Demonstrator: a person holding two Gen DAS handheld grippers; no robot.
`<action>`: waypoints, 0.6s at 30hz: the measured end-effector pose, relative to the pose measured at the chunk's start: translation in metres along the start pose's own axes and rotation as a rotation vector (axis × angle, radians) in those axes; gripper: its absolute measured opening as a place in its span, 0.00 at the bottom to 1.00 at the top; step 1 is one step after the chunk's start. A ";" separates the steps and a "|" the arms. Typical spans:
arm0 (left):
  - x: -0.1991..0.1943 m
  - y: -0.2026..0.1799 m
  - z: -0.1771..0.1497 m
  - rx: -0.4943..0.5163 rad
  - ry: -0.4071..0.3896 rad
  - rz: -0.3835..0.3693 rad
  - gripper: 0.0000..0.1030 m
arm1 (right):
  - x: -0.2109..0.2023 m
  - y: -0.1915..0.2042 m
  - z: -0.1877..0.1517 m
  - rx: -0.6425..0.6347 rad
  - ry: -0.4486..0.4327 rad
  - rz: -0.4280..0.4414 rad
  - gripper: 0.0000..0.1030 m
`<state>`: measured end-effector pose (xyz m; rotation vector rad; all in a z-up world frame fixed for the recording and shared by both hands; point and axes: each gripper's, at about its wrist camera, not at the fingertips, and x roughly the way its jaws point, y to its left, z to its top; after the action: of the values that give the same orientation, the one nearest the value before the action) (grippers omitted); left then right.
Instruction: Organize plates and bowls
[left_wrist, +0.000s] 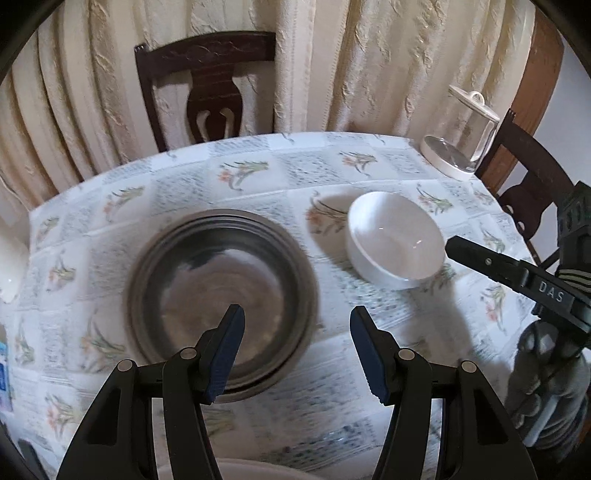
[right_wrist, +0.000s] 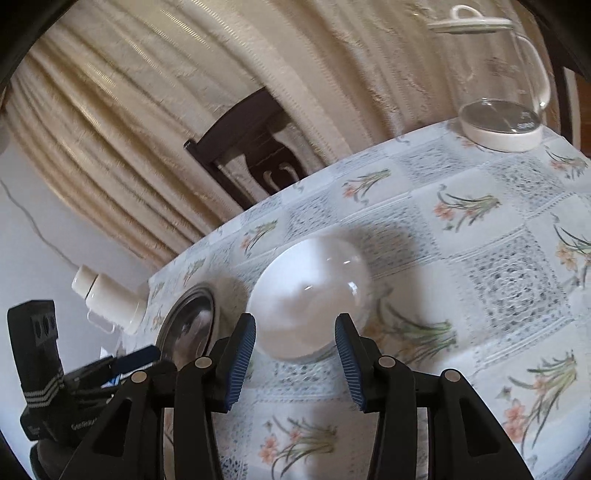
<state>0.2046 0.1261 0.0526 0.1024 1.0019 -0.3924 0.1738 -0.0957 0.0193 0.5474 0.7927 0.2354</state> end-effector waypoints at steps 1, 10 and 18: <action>0.002 -0.003 0.001 0.000 0.002 -0.002 0.59 | 0.001 -0.004 0.001 0.009 -0.001 -0.002 0.47; 0.018 -0.032 0.013 0.008 0.025 -0.059 0.59 | 0.009 -0.029 -0.001 0.063 0.007 0.006 0.47; 0.034 -0.047 0.024 -0.032 0.045 -0.113 0.59 | 0.013 -0.044 -0.006 0.099 0.028 0.012 0.48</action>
<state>0.2230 0.0675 0.0421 0.0258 1.0611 -0.4785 0.1783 -0.1251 -0.0157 0.6432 0.8315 0.2162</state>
